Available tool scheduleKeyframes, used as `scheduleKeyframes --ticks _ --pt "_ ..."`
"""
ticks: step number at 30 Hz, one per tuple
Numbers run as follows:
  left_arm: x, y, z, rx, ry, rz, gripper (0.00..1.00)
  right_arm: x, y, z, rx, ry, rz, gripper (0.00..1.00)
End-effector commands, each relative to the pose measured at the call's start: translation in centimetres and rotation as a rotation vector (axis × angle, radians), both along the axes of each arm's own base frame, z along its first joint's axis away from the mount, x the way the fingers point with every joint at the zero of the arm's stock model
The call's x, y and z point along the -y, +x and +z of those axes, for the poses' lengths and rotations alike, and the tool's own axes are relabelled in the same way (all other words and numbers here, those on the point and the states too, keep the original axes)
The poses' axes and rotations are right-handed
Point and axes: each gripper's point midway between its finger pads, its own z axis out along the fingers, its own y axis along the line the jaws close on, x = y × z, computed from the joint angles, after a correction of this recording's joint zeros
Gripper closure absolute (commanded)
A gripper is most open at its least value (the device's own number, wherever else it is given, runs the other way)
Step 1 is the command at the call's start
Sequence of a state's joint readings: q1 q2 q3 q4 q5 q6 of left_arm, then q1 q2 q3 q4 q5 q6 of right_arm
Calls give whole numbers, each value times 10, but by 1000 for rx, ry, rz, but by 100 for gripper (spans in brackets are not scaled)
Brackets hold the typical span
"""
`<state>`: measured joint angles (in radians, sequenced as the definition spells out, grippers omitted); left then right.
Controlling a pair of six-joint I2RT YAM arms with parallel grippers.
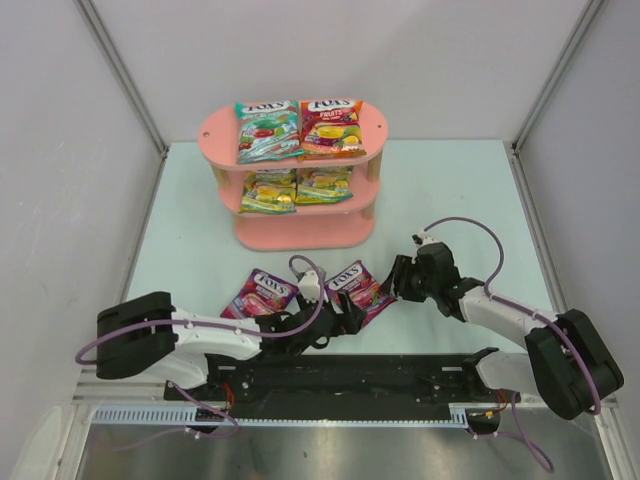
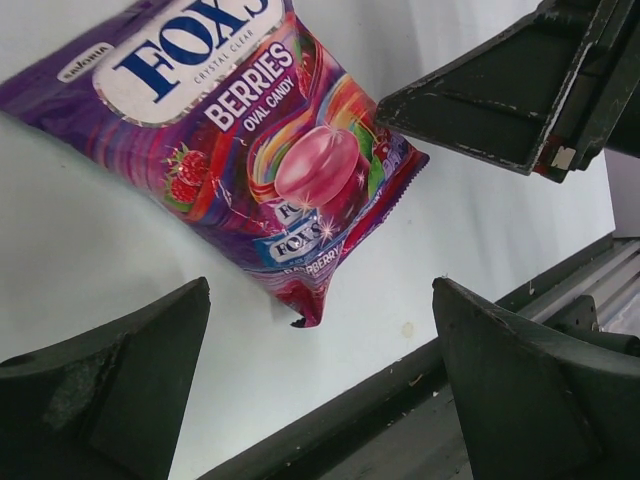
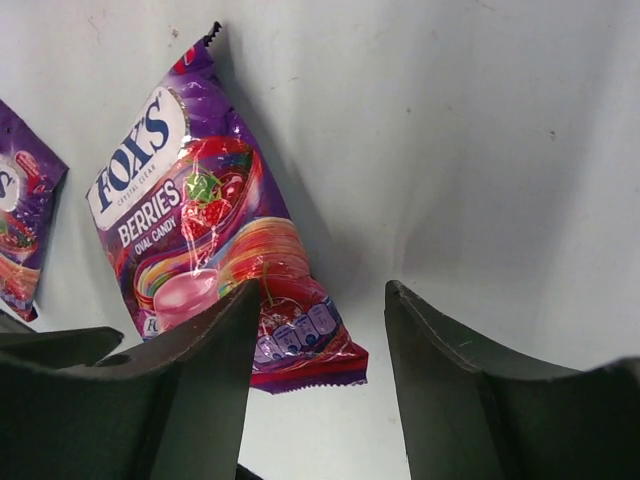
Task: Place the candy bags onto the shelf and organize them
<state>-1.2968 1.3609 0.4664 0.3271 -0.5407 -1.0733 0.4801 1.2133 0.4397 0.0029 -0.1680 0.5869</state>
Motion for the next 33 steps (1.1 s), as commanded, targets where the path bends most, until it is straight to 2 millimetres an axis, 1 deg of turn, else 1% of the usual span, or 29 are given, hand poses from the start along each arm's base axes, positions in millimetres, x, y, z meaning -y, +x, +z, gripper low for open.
scheduleKeyframes --ticks 1,4,5,7,8,11,14,15,20,21,22,23,26,28,30,33 --pt "21 -4 12 -35 -82 7 2 -10 6 7 40 52 31 43" --pt "27 -7 5 -63 -75 4 3 -12 3 3 26 58 42 45" --pt "32 -8 7 -75 -81 -8 4 -13 1 1 23 61 48 49" --pt "35 -12 -1 -100 -60 -19 5 -15 -1 0 17 66 61 52" --pt "39 -13 1 -110 -64 -21 5 -17 -3 -1 10 76 64 54" --pt "40 -16 -7 -138 -46 -15 8 -22 -9 0 6 93 85 56" --pt "37 -19 -15 -159 -38 1 13 -25 -15 1 10 102 101 57" --pt "35 -19 -17 -161 -34 7 15 -26 -17 1 9 107 103 59" --pt "27 -18 -22 -167 -13 34 19 -30 -23 4 14 138 122 70" --pt "25 -18 -23 -165 -6 40 19 -31 -23 5 15 141 123 71" --pt "20 -17 -26 -167 12 56 19 -31 -23 5 15 141 121 71" --pt "16 -17 -24 -165 12 64 19 -31 -24 5 12 139 122 70" --pt "3 -15 -29 -159 42 100 18 -31 -24 6 18 139 124 64" --pt "-5 -14 -29 -152 60 116 17 -31 -25 7 22 138 128 61" --pt "-8 -11 -29 -142 63 129 16 -32 -25 7 23 138 129 60" --pt "-7 -10 -31 -134 64 130 15 -33 -26 7 22 140 133 60"
